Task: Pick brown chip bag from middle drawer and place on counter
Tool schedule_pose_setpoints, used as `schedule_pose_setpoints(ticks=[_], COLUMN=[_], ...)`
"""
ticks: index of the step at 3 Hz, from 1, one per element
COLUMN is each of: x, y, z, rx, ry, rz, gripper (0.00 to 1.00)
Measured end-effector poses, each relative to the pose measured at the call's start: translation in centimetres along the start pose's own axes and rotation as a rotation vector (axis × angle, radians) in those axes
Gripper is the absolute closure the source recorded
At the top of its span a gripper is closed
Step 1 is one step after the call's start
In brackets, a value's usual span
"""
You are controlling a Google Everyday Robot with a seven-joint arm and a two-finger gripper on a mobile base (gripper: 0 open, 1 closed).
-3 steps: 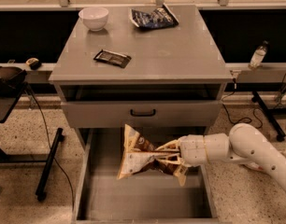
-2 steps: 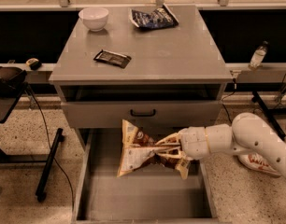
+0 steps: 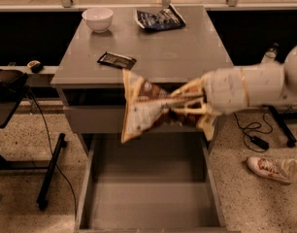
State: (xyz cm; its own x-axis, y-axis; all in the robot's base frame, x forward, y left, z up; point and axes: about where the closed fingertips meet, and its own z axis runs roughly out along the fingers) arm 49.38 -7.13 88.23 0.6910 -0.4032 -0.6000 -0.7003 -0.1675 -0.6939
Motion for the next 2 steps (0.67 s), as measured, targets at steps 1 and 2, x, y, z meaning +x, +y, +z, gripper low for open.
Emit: schedule_pose_setpoints(ticks=[1,2], x=[-0.8,3.7], y=[-7.5,-10.6], z=[-4.2,-6.3], rx=[0.123,0.315], ry=[0.093,0.151], rz=[0.106,0.319], gripper=[1.00,1.00])
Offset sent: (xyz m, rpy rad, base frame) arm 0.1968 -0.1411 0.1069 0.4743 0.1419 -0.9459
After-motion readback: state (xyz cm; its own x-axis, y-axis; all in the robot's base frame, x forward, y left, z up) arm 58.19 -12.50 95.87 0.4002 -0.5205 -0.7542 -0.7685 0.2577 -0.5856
